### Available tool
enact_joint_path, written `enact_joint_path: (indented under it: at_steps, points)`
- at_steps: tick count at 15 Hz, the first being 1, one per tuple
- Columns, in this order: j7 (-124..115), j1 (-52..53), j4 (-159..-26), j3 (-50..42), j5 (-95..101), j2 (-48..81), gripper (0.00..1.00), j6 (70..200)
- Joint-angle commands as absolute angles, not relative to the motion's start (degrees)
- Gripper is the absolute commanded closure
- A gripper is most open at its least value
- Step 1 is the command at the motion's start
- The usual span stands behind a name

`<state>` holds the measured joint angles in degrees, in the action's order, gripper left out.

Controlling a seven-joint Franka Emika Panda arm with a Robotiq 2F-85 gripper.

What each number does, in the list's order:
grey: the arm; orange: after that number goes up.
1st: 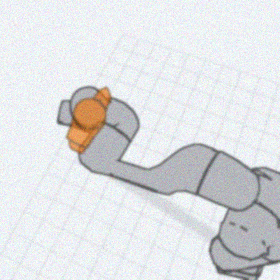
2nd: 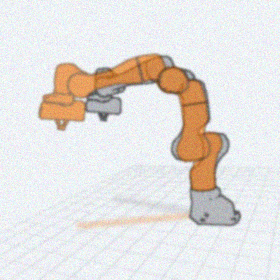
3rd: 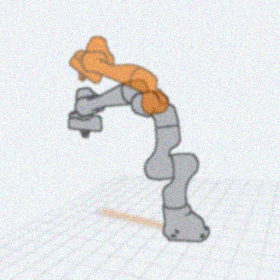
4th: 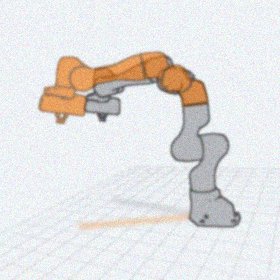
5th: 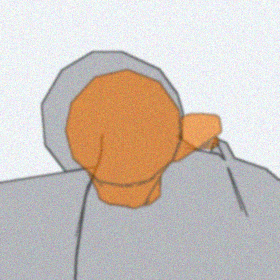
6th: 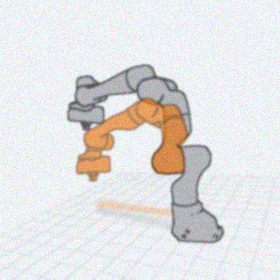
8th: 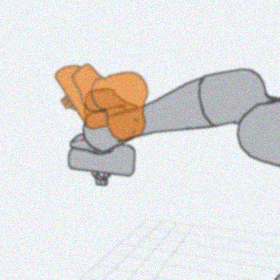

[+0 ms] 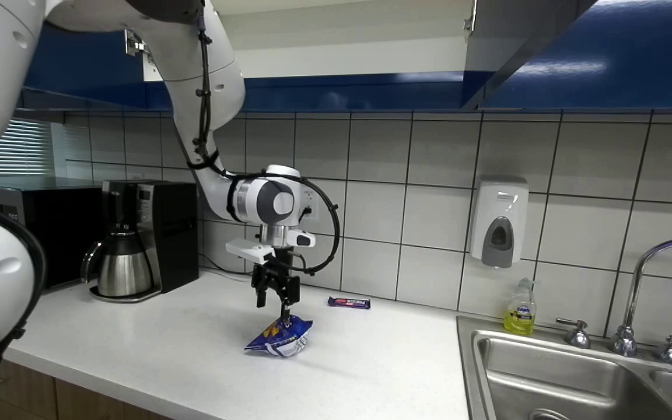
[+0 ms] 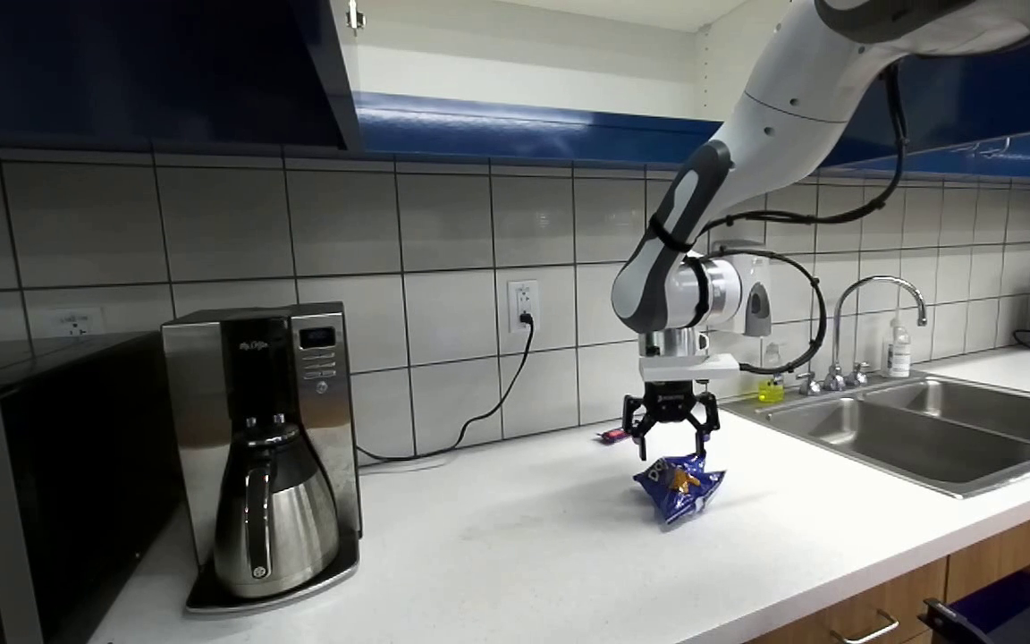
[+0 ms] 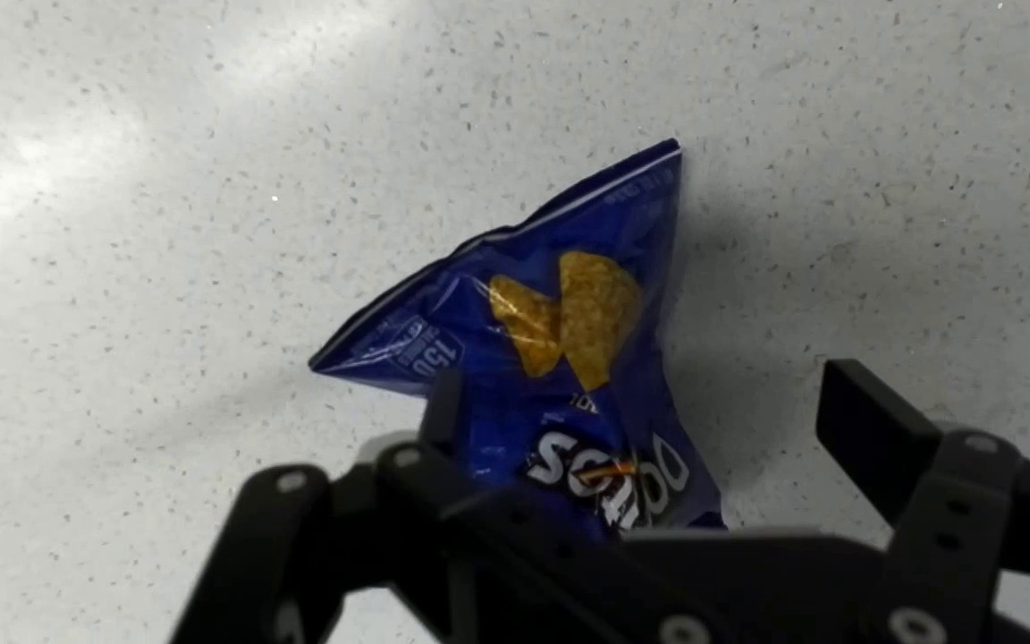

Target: Put the blue packet in the open upper cabinet.

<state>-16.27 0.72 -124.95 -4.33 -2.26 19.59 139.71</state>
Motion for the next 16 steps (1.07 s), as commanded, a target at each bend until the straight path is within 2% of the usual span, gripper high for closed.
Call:
enact_joint_path:
  at_steps: [1, 16]
  points:
    - [-19.6, 2.1, -122.1, -5.4, 0.5, 22.1, 0.00, 139.3]
    - [-21.9, 4.0, -118.3, -6.4, 1.4, 27.1, 0.00, 139.0]
